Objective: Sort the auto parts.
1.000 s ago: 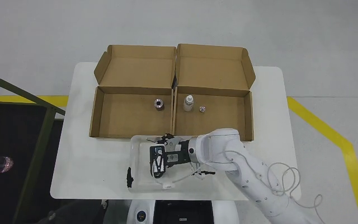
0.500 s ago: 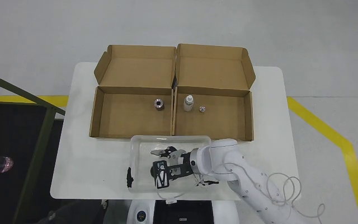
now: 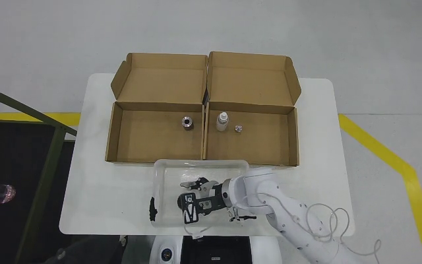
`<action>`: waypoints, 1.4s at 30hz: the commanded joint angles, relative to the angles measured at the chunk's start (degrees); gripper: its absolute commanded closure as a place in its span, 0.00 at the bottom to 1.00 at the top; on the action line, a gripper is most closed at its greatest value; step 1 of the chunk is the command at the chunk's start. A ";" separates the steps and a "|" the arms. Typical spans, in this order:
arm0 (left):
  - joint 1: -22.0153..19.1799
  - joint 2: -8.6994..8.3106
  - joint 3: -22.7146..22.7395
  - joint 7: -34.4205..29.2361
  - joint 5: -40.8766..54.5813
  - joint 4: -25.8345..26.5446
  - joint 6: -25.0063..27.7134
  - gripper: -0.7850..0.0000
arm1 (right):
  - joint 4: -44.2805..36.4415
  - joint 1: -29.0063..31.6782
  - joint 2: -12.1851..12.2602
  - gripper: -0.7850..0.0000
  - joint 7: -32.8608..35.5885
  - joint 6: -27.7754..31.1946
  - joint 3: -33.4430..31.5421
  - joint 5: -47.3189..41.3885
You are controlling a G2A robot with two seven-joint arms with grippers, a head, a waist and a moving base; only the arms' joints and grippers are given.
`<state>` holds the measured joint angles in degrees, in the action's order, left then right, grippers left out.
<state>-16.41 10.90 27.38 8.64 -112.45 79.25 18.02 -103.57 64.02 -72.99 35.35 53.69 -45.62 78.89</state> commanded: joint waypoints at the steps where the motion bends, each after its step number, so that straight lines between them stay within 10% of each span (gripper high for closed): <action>1: 0.00 0.00 0.00 0.00 0.00 0.00 0.00 0.00 | 0.70 -0.36 -0.02 0.33 -0.20 -0.16 0.41 0.08; 26: 0.00 0.00 0.00 0.00 0.00 0.00 0.00 0.00 | 8.25 -5.52 -1.36 0.33 -2.21 -2.57 6.89 0.97; 42: 0.00 0.00 0.00 0.00 0.00 0.00 0.00 0.00 | 10.42 -7.02 -1.74 0.87 -4.28 -1.81 8.54 -0.81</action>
<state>-16.41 10.90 27.38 8.64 -112.45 79.25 18.02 -93.25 57.08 -74.71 31.17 51.88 -37.15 78.15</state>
